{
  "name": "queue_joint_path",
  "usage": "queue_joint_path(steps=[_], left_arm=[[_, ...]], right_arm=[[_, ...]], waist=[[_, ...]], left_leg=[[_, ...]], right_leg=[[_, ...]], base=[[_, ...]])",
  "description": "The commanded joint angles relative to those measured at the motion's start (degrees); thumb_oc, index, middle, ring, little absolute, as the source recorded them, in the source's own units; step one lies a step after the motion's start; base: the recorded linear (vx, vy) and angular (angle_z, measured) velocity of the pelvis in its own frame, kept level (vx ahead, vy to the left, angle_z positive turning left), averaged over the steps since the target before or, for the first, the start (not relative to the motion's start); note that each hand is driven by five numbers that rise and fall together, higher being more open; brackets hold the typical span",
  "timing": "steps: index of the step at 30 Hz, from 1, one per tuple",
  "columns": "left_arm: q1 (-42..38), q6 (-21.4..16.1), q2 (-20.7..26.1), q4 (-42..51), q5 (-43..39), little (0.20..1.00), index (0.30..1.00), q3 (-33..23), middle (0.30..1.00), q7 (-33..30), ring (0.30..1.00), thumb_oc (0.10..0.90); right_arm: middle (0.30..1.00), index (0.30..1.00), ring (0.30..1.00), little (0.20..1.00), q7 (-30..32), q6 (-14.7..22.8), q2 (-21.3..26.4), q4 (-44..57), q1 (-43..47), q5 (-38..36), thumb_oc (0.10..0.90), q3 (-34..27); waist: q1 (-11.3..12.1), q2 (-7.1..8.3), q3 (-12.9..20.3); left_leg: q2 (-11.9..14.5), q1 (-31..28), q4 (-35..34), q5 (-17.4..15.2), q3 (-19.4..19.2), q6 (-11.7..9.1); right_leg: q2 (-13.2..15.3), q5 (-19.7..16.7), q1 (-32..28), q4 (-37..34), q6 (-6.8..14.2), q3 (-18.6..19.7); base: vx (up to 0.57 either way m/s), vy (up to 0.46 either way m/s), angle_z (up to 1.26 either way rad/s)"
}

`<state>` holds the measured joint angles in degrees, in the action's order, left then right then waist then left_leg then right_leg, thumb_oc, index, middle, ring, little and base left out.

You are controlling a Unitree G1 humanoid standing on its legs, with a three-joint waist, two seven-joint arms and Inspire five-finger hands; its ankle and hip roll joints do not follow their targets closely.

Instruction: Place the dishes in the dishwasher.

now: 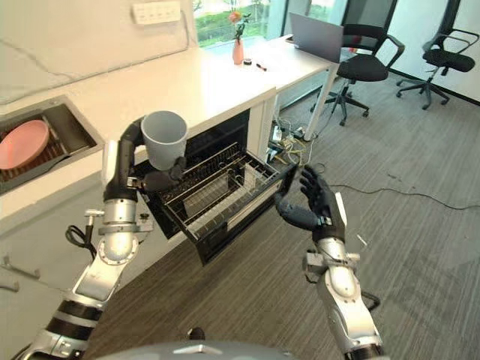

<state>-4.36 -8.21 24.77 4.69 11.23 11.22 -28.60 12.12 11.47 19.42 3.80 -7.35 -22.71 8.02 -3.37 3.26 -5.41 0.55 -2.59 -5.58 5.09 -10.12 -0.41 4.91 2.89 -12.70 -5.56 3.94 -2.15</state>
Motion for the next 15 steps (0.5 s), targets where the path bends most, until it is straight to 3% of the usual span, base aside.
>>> queue_joint_path(steps=[1, 15], left_arm=[[-3.94, -3.89, 0.19, 2.64, 2.00, 0.300, 0.300, -0.91, 0.300, -1.86, 0.300, 0.400], [-9.44, -2.05, 0.85, 0.09, 10.30, 0.300, 0.300, 5.60, 0.300, -3.34, 0.300, 0.400]], right_arm=[[0.900, 0.900, 0.900, 0.900, -2.07, 5.80, 1.94, 9.77, 7.67, -1.59, 0.800, -1.35], [0.900, 0.900, 0.900, 0.900, -3.10, 3.40, 0.93, 12.16, 17.05, 1.63, 0.800, 9.97]], waist=[[1.48, -1.14, 2.24], [2.39, -1.01, 2.52]], left_leg=[[6.62, -3.61, 0.58, -3.57, 1.79, -5.15], [6.03, -3.79, 0.58, -4.60, 2.90, -4.80]], right_leg=[[-0.58, -0.53, 4.24, 0.98, 2.73, 1.25], [-0.21, 0.13, 3.72, 0.71, 2.81, 0.47]], base=[[0.09, 0.044, 0.02], [0.03, 0.017, 0.07]])
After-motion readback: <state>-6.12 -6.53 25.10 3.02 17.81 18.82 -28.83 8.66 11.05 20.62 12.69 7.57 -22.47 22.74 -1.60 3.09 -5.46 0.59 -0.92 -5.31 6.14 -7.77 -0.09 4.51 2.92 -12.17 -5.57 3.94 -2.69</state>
